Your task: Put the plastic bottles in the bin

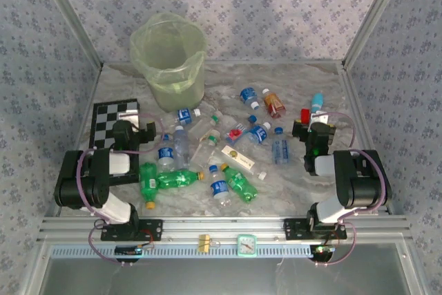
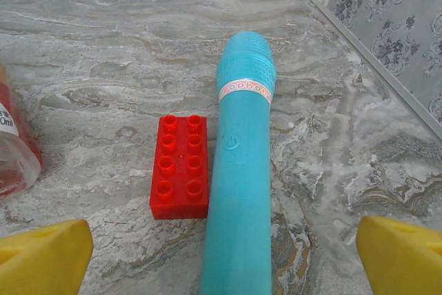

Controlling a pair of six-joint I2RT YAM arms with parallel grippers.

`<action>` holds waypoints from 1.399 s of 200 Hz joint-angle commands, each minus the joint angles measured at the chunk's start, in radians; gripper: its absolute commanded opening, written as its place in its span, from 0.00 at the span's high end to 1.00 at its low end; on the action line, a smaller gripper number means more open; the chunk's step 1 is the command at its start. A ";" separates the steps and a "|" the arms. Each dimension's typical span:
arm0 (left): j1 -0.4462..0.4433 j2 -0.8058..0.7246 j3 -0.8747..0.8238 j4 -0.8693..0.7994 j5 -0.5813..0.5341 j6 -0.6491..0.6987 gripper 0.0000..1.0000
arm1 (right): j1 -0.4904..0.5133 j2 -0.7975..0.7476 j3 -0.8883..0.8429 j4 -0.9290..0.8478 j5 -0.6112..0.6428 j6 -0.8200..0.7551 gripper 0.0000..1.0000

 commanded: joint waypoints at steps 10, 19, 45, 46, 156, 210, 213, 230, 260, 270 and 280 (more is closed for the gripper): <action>-0.002 0.008 0.023 0.041 0.008 -0.014 0.00 | 0.006 0.010 0.023 0.019 0.025 -0.016 0.00; -0.003 0.008 0.023 0.041 0.007 -0.014 0.00 | 0.005 0.010 0.024 0.019 0.026 -0.016 0.00; -0.002 0.008 0.023 0.042 0.007 -0.014 0.00 | 0.005 0.010 0.024 0.019 0.026 -0.016 0.00; -0.003 0.008 0.023 0.042 0.008 -0.014 0.00 | 0.005 0.010 0.023 0.019 0.025 -0.016 0.00; 0.016 0.008 0.026 0.038 0.052 -0.020 0.00 | -0.012 0.008 0.035 -0.010 -0.062 -0.023 0.00; 0.017 0.008 0.024 0.041 0.051 -0.019 0.00 | -0.001 0.001 0.029 0.011 -0.017 -0.025 0.00; 0.013 0.008 0.024 0.043 0.038 -0.020 0.00 | 0.004 -0.006 0.029 0.005 0.001 -0.025 0.00; 0.004 -0.043 0.044 -0.030 -0.027 -0.035 0.00 | 0.024 -0.051 0.035 -0.038 0.017 -0.046 0.00; -0.003 -0.178 0.101 -0.227 -0.105 -0.055 0.00 | 0.092 -0.151 0.139 -0.289 0.123 -0.065 0.00; -0.003 -0.214 0.117 -0.271 -0.146 -0.087 0.00 | 0.107 -0.165 0.189 -0.382 0.155 -0.052 0.00; -0.004 -0.245 0.139 -0.321 -0.177 -0.130 0.00 | 0.118 -0.179 0.249 -0.501 0.158 -0.014 0.00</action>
